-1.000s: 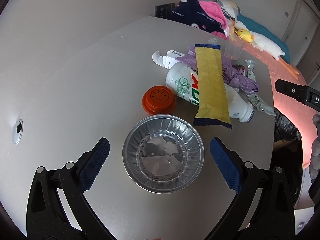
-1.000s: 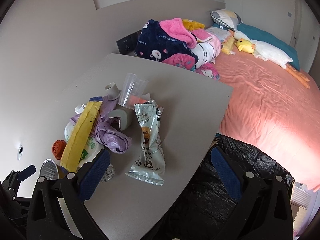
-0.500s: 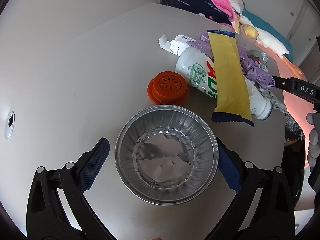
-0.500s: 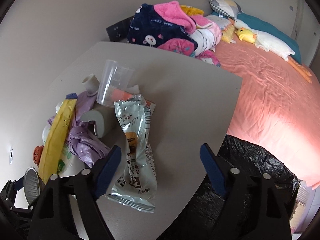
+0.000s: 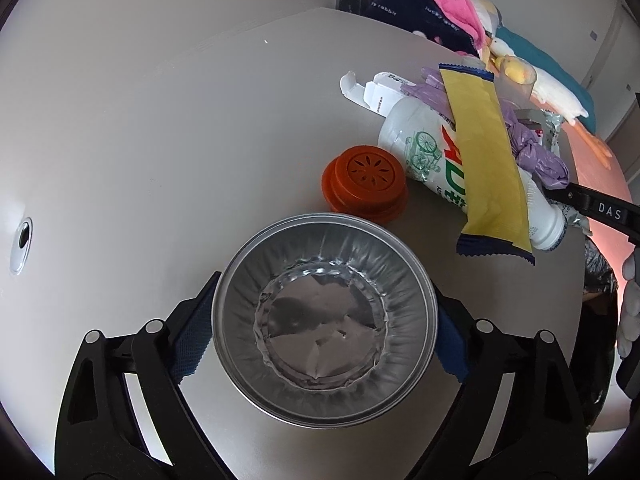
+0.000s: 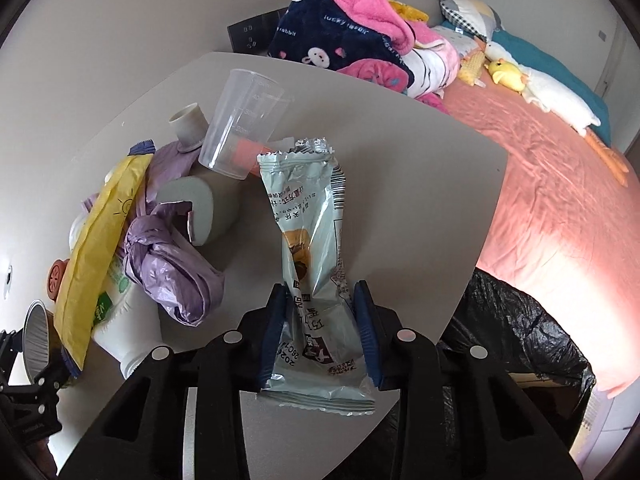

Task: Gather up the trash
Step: 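Grasp the silver foil tray with the left tool while the right tool grasps the silver snack packet, then carry both items over the black trash bag and open both tools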

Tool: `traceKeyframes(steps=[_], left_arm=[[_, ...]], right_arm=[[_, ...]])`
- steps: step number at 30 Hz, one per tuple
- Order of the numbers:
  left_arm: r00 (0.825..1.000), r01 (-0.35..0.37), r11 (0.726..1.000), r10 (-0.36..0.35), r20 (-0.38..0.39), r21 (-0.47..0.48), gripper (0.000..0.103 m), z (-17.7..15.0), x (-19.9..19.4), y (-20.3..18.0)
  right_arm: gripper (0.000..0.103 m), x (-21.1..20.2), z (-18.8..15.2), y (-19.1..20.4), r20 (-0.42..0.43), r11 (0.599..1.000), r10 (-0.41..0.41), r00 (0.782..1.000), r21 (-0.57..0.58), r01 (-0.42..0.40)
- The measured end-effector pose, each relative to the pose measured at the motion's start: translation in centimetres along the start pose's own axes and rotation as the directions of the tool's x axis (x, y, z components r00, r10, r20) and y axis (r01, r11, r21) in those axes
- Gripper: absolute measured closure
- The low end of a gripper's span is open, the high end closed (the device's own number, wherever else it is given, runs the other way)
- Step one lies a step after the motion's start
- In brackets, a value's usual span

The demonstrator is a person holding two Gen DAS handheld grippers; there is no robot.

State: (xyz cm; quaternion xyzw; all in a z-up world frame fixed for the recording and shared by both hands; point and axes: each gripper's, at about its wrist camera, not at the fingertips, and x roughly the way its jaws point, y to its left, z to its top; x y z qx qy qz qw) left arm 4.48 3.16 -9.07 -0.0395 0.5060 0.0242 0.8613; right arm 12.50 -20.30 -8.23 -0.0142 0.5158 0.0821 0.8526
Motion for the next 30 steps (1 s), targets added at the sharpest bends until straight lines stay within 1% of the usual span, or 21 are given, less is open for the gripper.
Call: traceKeyframes(steps=[1,8,9,15,17,24,30], left_arm=[[1.0,-0.007,1.0,0.007,0.006,0.004,0.022,0.1,0.0,0.0],[1.0,-0.001,1.0,0.002,0.031,-0.009,0.022,-0.1,-0.6,1.2],[0.999,-0.002,1.0,0.002,0.036,-0.006,0.022,-0.5,-1.1,1.4],[0.996,-0.005,1.0,0.004,0.088,0.013,0.022,-0.4,-3.7,1.5],[0.995,-0.003,1.0,0.0,0.105,0.025,0.022,-0.8,-4.8,0.8],[0.99,0.036,0.996,-0.046,0.136,0.08,0.022,-1.3,-7.6,-1.0],[0.982,0.088,0.988,-0.108,0.153,0.13,0.022,-1.3,-9.3,-3.4]], right_arm=[[0.069,-0.1,-0.1,-0.1,0.0,1.0,0.003,1.0,0.003,-0.003],[0.069,-1.2,-0.4,-0.6,0.014,1.0,0.014,1.0,0.024,-0.014],[0.069,-1.4,-0.4,-0.7,0.019,1.0,0.014,1.0,0.027,-0.014],[0.069,-3.2,-1.0,-1.4,0.042,0.998,0.018,0.999,0.054,-0.02],[0.069,-3.9,-1.2,-1.8,0.051,0.998,0.02,0.998,0.063,-0.024],[0.069,-6.6,-2.6,-2.8,0.086,0.995,0.028,0.996,0.09,-0.036],[0.069,-8.8,-4.1,-3.9,0.108,0.992,0.03,0.994,0.117,-0.043]])
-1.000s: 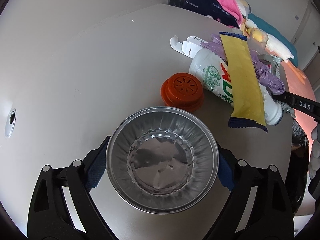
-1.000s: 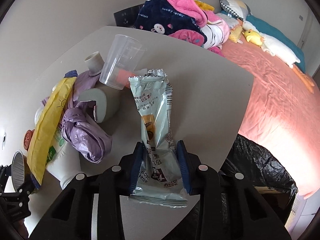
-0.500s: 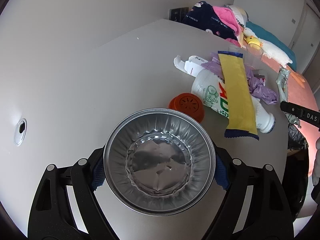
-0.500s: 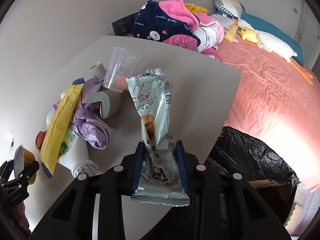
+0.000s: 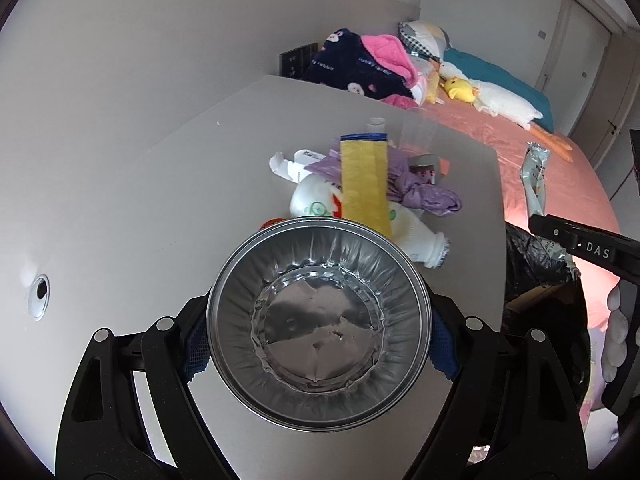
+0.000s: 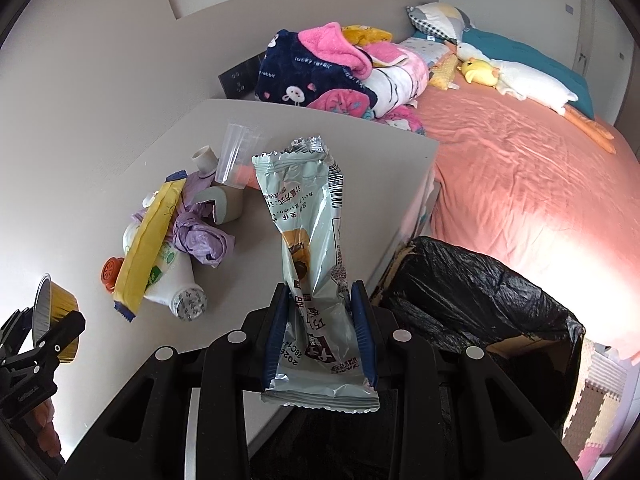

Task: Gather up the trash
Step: 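Carry both items over the black trash bag and open both tools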

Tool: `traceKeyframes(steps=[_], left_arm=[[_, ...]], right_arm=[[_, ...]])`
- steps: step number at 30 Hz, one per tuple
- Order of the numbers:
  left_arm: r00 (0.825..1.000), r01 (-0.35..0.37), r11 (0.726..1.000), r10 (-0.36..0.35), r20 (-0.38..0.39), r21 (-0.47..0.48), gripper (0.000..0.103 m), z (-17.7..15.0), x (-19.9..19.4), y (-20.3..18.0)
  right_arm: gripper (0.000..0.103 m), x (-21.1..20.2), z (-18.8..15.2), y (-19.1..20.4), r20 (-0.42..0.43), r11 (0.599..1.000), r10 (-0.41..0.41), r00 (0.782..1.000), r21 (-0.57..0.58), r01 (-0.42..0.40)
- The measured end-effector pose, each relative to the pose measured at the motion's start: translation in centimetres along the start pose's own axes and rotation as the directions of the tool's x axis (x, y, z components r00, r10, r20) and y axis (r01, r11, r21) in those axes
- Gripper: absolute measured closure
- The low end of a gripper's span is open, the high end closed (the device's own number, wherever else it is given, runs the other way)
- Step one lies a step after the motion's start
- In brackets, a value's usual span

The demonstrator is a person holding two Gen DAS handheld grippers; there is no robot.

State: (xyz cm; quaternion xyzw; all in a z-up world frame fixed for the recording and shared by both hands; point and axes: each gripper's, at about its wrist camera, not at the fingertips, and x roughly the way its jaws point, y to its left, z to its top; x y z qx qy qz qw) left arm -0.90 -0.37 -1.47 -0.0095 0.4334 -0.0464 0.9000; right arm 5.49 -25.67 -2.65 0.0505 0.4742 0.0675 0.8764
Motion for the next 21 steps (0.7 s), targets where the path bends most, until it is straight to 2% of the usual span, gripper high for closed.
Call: traceKeyframes(steps=[9,21], left_arm=[[0.996,0.087,0.993,-0.089,0.023,0.086,0.022,0.8,-0.9,-4.9],[0.975,0.218,0.953,-0.224,0.005,0.211,0.021,2.0,-0.5,-12.7]], right_arm=[[0.069,-3.5,-1.4,-2.6,0.044,0.999,-0.023,0.999,0.042,0.021],[0.069,-7.4,-3.0,-7.8,0.087,0.989,-0.083,0.993,0.126,0.072]])
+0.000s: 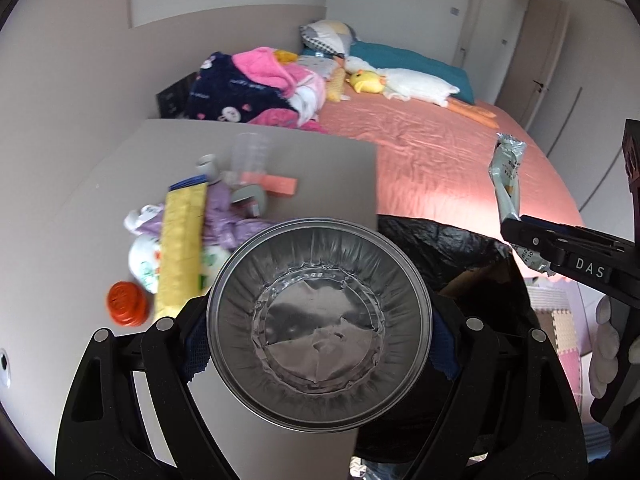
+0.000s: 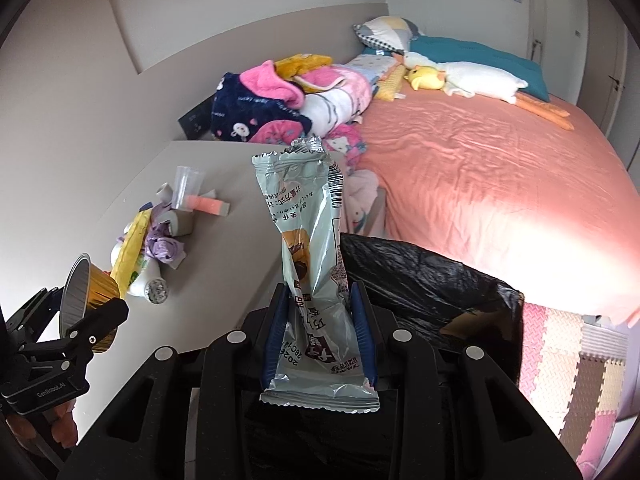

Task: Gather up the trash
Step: 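Carry both items over the black trash bag and open both tools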

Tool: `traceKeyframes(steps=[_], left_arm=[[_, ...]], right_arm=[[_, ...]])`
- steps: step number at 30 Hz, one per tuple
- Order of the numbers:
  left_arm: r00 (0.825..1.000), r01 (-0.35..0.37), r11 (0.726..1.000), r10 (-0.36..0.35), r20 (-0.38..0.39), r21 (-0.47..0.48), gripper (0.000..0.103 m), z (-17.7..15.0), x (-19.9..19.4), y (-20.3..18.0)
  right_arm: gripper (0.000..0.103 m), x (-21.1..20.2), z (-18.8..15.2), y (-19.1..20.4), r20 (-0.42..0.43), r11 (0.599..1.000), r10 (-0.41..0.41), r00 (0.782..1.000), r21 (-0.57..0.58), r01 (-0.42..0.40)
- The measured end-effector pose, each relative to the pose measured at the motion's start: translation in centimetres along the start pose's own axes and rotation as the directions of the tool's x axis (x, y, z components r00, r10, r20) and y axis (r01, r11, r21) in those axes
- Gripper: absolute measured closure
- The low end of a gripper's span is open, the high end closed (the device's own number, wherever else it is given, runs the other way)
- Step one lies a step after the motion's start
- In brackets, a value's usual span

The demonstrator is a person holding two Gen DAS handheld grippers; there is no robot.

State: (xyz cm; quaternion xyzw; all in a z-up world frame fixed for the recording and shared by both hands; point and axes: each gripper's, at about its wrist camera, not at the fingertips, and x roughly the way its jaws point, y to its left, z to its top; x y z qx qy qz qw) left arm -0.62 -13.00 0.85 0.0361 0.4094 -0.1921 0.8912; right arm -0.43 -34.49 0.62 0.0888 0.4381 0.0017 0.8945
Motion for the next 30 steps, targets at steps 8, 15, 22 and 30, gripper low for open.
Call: traceKeyframes(steps=[8,15,22,30], left_arm=[[0.996,0.086,0.993,-0.086,-0.011,0.077,0.021,1.1,1.5,-4.6],[0.979,0.198,0.974,-0.19,-0.074,0.113,0.013,1.5,3.1,-7.4],[0.914,0.367,0.927,-0.344,-0.217,0.077,0.006,0.8,5.7,-10.0],[0.921,0.354,0.929,-0.326,-0.214,0.108,0.006,0.7,5.3,-11.3]], right_arm=[[0.069,-1.9,-0.7,-3.4,0.021,0.997,-0.043,0.999,0.059,0.041],[0.069,-3.2,-1.2,-6.0,0.028,0.992,-0.04,0.999,0.118,0.036],[0.028,-5.6,-1.6,-9.3,0.102,0.97,-0.047,0.994,0.242,0.021],[0.028,-5.8,-2.1,-10.2,0.102,0.965,-0.045,0.994,0.26,0.017]])
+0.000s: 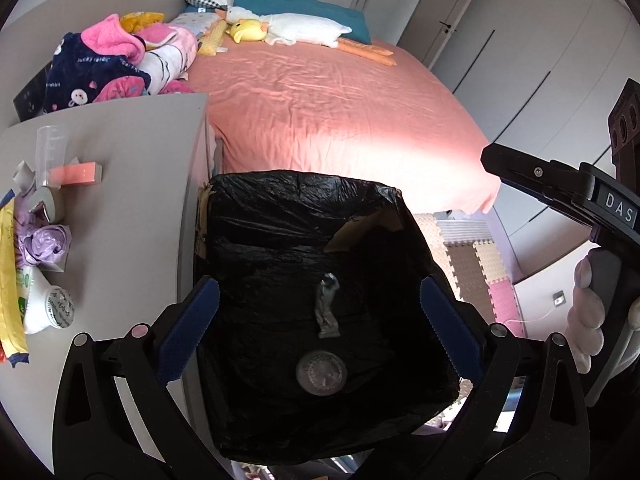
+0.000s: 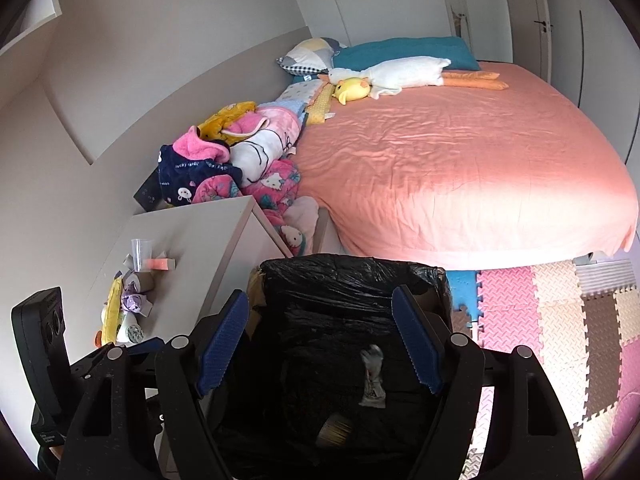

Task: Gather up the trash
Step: 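Carry both items over the black trash bag and open both tools, then return both tools to the desk above the remaining trash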

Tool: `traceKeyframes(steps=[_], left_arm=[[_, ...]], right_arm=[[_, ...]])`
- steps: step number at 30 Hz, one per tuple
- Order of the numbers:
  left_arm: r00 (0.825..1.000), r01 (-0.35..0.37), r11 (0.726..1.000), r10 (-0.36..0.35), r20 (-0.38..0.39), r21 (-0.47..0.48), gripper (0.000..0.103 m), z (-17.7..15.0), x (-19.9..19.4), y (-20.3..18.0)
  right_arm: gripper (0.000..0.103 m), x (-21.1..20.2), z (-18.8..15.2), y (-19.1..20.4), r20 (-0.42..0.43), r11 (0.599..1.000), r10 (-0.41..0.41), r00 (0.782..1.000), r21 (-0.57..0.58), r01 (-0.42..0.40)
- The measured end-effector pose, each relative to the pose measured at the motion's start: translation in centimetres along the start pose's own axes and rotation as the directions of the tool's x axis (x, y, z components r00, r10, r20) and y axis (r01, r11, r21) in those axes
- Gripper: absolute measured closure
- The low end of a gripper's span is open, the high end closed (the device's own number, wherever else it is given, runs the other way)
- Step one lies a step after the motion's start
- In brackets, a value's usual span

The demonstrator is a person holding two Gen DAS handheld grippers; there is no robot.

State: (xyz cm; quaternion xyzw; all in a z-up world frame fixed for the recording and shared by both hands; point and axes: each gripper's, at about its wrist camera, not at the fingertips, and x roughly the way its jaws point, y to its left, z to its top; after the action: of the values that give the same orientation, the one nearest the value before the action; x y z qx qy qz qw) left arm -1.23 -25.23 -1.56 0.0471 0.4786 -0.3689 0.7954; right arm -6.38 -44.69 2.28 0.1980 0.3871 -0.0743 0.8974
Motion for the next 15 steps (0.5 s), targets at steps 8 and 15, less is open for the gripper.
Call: traceKeyframes(steps=[8,15], left_arm=[[0.999,-0.032,0.999,0.032,0.002,-0.008,0.006,0.0,-0.4,1.0],[0.998,-0.062,0.998,0.062,0.022,-0.02,0.006,-0.6,-1.4,2.0]], right_arm=[[0.028,0.4,0.1,0.9,-0.004,1.0,0.014,1.0,-0.018,-0.014],[0.028,1.1,0.2,2.7,-0.016,0.998,0.032,0.999,-0.055,-0.033]])
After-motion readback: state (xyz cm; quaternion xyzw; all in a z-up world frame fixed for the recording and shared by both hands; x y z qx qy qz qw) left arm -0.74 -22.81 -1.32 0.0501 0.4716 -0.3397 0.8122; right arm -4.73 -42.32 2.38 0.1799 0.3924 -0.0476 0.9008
